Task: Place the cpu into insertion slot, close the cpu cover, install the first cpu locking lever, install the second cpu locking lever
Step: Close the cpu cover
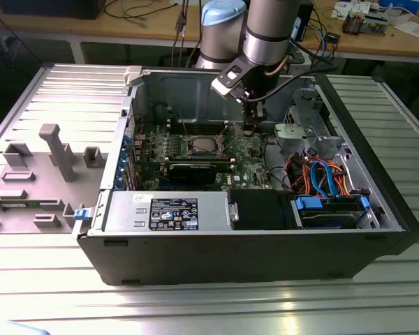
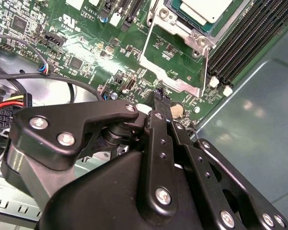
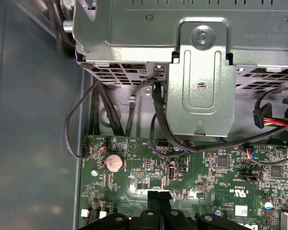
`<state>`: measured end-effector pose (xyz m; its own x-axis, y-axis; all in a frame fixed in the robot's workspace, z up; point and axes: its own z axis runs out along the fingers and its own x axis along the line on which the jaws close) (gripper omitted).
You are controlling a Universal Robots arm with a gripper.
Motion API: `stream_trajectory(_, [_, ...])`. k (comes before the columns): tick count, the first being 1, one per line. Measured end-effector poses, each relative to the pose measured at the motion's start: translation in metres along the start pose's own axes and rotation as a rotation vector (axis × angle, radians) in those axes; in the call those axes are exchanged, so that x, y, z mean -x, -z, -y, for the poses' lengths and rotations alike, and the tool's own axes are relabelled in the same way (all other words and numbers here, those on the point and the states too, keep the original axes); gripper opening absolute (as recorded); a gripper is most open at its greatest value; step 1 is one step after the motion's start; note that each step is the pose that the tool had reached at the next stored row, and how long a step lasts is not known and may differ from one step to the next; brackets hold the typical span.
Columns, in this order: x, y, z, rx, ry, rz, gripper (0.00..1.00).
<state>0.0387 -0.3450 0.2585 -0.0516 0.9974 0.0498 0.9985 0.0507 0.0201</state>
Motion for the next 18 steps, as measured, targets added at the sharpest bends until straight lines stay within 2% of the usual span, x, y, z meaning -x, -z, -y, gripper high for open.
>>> stream_trajectory(13, [-0.0001, 0.0001, 0.0012, 0.0000, 0.000, 0.0001, 0.11])
stream_trajectory(18, [-0.0002, 0.0001, 0.0037, 0.0000, 0.000, 0.0000, 0.11])
